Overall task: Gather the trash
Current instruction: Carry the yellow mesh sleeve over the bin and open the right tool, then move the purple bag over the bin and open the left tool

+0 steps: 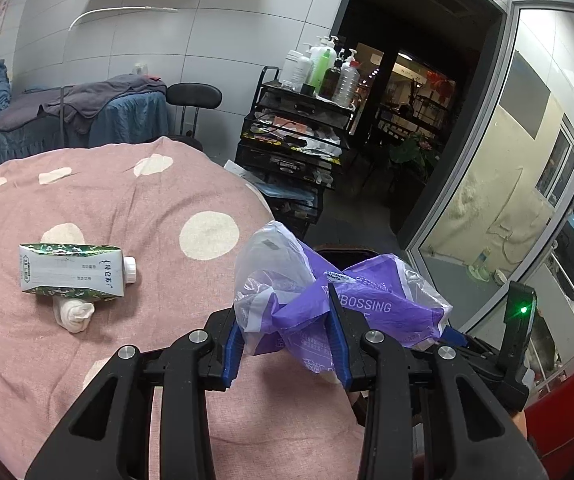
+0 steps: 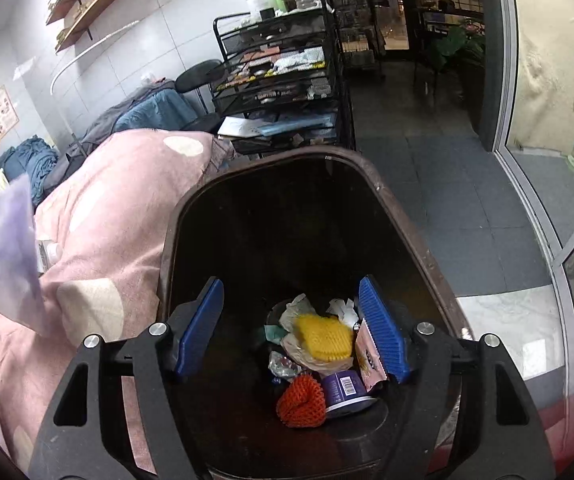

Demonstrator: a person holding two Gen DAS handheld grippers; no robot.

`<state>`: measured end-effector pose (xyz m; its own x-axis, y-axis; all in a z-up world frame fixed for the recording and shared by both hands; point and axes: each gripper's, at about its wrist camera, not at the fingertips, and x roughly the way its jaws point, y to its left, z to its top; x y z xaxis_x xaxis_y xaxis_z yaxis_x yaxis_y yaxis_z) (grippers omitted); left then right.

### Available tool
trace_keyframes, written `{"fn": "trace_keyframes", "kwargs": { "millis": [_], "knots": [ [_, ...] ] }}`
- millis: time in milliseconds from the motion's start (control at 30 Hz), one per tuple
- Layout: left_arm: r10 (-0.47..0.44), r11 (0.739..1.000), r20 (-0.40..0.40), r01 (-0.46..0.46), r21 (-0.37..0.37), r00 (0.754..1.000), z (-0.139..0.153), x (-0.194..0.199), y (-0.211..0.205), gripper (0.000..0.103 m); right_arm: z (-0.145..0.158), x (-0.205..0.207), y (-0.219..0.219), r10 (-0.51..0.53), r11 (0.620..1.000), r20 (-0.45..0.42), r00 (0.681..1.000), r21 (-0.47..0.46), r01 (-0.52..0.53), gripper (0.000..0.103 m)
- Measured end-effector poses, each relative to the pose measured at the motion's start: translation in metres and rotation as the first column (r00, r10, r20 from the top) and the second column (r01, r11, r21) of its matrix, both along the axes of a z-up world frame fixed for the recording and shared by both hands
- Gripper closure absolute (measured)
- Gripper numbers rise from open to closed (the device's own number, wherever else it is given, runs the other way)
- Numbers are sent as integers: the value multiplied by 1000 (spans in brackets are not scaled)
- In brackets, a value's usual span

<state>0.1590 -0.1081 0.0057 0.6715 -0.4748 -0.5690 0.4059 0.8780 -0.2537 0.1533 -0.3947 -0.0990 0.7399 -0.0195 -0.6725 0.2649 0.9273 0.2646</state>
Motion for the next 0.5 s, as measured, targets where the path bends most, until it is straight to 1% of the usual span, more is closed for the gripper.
{"fn": "trace_keyframes", "kwargs": {
  "millis": [200,400,500],
  "knots": [
    [-45,998,15,44,40,999,2,-1,-24,67,21,-12,-10,-65,997,76,995,-24,67,23],
    [-119,989,21,117,88,993,0,1,-59,66,44,-27,-28,-141,987,152,978,-52,150,21],
    [-157,981,13,154,118,988,-5,3,-78,66,53,-33,-39,-168,982,169,971,-60,180,20]
  ]
}}
